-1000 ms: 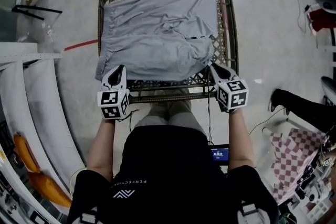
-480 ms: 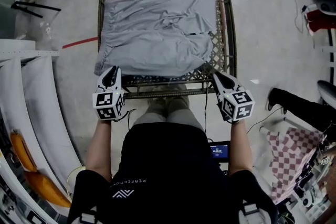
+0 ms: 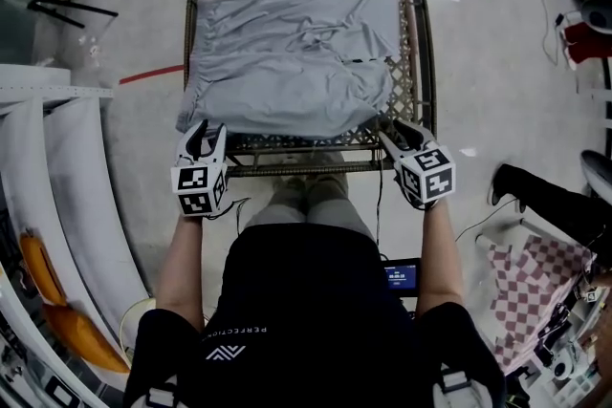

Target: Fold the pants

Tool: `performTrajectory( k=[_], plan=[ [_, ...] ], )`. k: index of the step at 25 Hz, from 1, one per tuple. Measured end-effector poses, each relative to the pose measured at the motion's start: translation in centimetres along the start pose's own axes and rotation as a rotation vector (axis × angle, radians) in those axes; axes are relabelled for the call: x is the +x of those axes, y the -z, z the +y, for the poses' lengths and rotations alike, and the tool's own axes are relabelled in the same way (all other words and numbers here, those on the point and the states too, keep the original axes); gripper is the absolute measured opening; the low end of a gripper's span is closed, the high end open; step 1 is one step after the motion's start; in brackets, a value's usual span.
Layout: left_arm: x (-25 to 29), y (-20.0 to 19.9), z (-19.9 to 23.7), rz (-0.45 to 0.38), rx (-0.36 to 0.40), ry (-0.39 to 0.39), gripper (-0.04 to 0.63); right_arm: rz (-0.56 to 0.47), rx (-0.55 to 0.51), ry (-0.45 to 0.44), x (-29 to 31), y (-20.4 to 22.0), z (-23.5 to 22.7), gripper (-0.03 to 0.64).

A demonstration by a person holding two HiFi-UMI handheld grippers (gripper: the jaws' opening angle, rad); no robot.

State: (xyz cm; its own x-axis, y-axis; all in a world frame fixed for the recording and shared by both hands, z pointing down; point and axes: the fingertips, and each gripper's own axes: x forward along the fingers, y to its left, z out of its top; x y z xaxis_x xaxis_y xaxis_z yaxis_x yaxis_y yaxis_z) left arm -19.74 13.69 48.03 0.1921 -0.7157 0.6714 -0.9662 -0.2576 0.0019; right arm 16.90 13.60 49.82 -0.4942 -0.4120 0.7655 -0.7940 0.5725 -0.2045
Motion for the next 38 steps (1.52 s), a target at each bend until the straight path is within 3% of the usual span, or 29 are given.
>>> performTrajectory(
  k=[6,18,25,29,38],
  plan=[
    [0.6,0.8,0.0,0.037,0.024,0.011,0.19,0.064,-0.055,-0.013,2.6,-0.2,-1.1,0.144],
    [0.7,0.5,2.1,0.04,-0.008,-0.062,0.193,0.155,-0.087,-0.043,5.9,-1.1,-3.2,0.141],
    [1.1,0.0,1.9,0.028,-0.011,-0.058,0.192,0.186,-0.147,-0.007,6.1,-1.2,-3.5,0.058],
    [1.2,-0.1,2.0,0.026,-0.003,-0.058,0.19,0.202,-0.149,-0.006,5.8,-0.5,-2.7,0.046],
    [0.6,0.8,2.5,0.039,0.038,-0.036,0.192,0.123,-0.095,0.046,2.4,0.6,-1.6,0.04]
  ],
)
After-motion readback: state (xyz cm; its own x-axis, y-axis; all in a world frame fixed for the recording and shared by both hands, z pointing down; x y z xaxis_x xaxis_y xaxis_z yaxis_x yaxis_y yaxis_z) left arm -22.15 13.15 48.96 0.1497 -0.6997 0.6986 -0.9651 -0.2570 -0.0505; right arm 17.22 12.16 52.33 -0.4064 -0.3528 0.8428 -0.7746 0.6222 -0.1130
